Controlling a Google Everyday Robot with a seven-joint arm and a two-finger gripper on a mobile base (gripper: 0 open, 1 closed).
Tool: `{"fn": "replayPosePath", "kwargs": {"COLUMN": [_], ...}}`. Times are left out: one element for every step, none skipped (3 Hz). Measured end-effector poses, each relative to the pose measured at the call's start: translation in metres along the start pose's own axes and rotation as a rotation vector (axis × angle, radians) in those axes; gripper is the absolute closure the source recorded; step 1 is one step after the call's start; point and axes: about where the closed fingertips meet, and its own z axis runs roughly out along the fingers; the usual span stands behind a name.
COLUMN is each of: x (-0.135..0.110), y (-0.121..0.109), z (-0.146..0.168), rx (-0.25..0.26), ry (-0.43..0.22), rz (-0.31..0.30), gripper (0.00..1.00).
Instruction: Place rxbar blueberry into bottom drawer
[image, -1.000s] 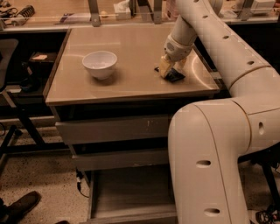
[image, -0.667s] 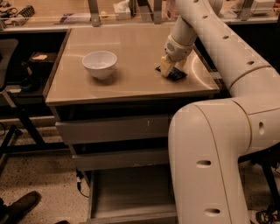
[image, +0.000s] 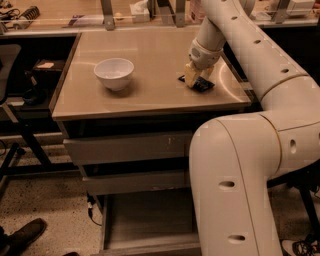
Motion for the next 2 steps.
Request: {"fn": "replayPosePath", "kwargs": {"x": [-0.002,-0.003], "y": [0.0015,0.002], "z": [-0.0092,-0.0133], "rx": [0.0,0.0], "ry": [0.0,0.0], "rz": [0.0,0.0], "gripper": [1.0,1.0]}}
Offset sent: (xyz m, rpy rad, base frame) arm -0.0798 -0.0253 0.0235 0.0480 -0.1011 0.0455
